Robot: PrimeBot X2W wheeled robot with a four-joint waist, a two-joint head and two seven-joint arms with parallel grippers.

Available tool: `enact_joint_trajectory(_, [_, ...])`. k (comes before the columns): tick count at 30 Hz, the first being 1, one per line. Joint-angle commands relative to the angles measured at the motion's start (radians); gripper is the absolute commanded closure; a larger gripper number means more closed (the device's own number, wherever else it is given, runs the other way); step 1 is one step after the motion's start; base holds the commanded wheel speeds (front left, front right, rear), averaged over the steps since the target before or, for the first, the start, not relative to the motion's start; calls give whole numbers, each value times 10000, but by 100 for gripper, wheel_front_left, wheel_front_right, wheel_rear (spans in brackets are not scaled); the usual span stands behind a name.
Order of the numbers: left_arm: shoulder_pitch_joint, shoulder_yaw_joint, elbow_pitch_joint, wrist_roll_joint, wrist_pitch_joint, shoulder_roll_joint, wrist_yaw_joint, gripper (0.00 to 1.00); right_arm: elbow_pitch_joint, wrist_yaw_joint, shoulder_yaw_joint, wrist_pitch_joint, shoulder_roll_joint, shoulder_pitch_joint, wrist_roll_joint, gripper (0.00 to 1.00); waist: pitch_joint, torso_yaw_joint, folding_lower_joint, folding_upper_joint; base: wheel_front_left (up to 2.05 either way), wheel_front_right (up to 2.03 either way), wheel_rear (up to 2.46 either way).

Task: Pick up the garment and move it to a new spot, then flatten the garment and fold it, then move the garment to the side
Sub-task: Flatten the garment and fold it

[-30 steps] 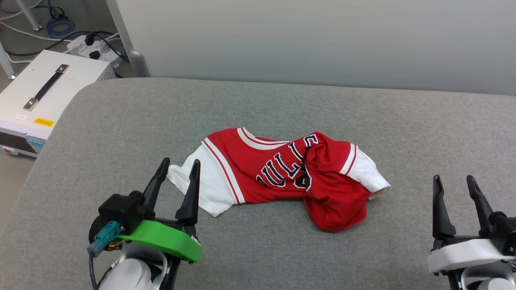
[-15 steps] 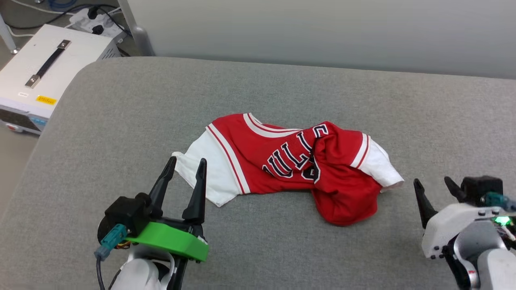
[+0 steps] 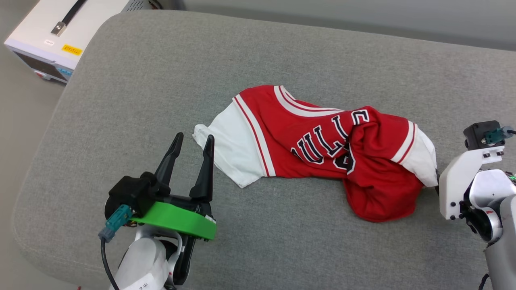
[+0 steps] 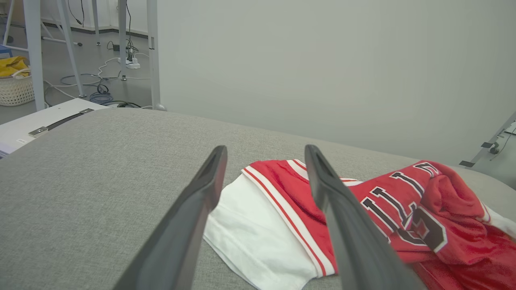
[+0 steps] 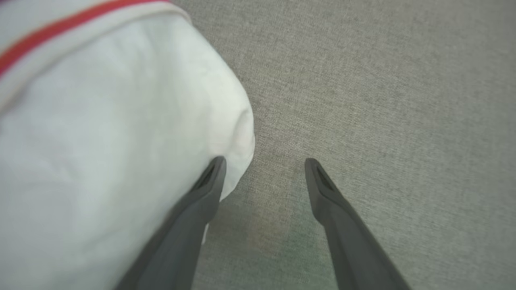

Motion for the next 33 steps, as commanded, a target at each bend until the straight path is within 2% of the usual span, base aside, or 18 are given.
enact_joint_trajectory(1, [-186,62,26,59,-57,-57,-60,0,121,-7,154,62,-80,-179,108,0,380,386,-1,0,0,0,0])
enact_joint_trajectory(9, [-258,216,88,151,-57,-200,-102,0,800,-7,1197,289,-380,-65,298,0,512,561,-1,0,0,0,0])
enact_joint_trajectory(10, [-255,227,99,163,-57,-210,-104,0,891,-7,1343,320,-442,-17,304,20,502,556,-1,0,0,0,0])
enact_joint_trajectory(11, [-253,238,118,176,-57,-222,-106,0,986,-7,1509,340,-516,44,332,65,481,547,-1,0,0,0,0])
enact_joint_trajectory(12, [-253,249,141,188,-57,-233,-108,0,1061,-7,1644,316,-592,97,372,98,448,524,-1,0,0,0,0])
enact_joint_trajectory(23, [-58,251,332,230,-57,-180,-113,0,796,-7,1761,-611,-1564,507,356,100,-392,-122,-1,0,0,0,0])
enact_joint_trajectory(25, [-16,232,361,236,-57,-173,-113,0,557,-7,1735,-638,-1884,659,315,100,-539,-249,-1,0,0,0,0])
enact_joint_trajectory(26, [50,225,377,243,-57,-169,-114,0,145,-7,1634,-618,-2447,907,323,100,-665,-389,-1,0,0,0,0])
enact_joint_trajectory(28, [76,223,371,242,-57,-161,-114,0,-75,-7,1549,-588,-2843,1035,365,100,-682,-436,-1,0,0,0,0])
enact_joint_trajectory(33, [39,190,286,216,-57,-125,-114,0,-204,-7,1360,-738,-3909,974,469,100,-486,-473,-1,0,0,0,0])
